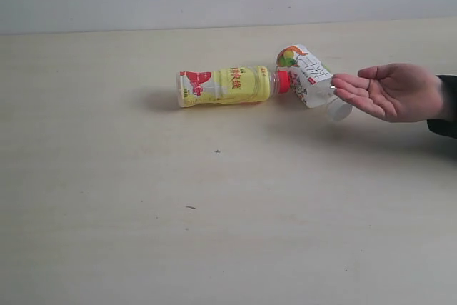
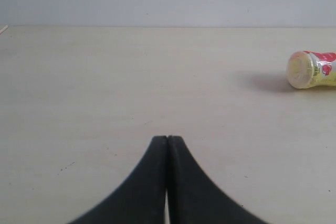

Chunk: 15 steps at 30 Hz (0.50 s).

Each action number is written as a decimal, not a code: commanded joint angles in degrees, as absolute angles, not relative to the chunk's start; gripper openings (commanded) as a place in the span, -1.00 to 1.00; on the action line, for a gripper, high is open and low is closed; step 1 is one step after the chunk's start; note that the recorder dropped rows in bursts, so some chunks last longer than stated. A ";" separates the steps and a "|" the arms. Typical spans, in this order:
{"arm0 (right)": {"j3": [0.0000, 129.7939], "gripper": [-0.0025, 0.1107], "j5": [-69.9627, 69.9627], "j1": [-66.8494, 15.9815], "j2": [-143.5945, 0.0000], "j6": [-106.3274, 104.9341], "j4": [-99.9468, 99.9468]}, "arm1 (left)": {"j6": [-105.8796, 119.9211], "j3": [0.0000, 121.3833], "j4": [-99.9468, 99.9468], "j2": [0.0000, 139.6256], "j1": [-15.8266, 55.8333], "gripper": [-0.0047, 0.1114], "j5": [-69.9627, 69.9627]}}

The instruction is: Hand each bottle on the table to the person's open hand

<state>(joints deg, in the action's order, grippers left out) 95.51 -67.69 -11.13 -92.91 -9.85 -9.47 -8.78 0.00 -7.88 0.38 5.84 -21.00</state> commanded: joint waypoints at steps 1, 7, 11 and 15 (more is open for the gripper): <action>98.71 0.76 -66.39 -11.30 -100.16 -10.35 -7.92 | -9.01 0.00 -7.80 0.00 5.74 -0.92 -20.60; 110.83 0.76 -69.96 -11.30 -114.05 -10.49 -6.83 | -9.01 0.00 -7.80 0.00 5.74 -0.92 -20.60; 116.71 0.76 -69.96 -11.30 -122.07 -13.06 -6.83 | -9.01 0.00 -7.80 0.00 5.74 -0.92 -20.60; 120.39 0.76 -69.96 -11.30 -128.41 -16.43 -6.83 | -9.01 0.00 -7.80 0.00 5.74 -0.92 -20.60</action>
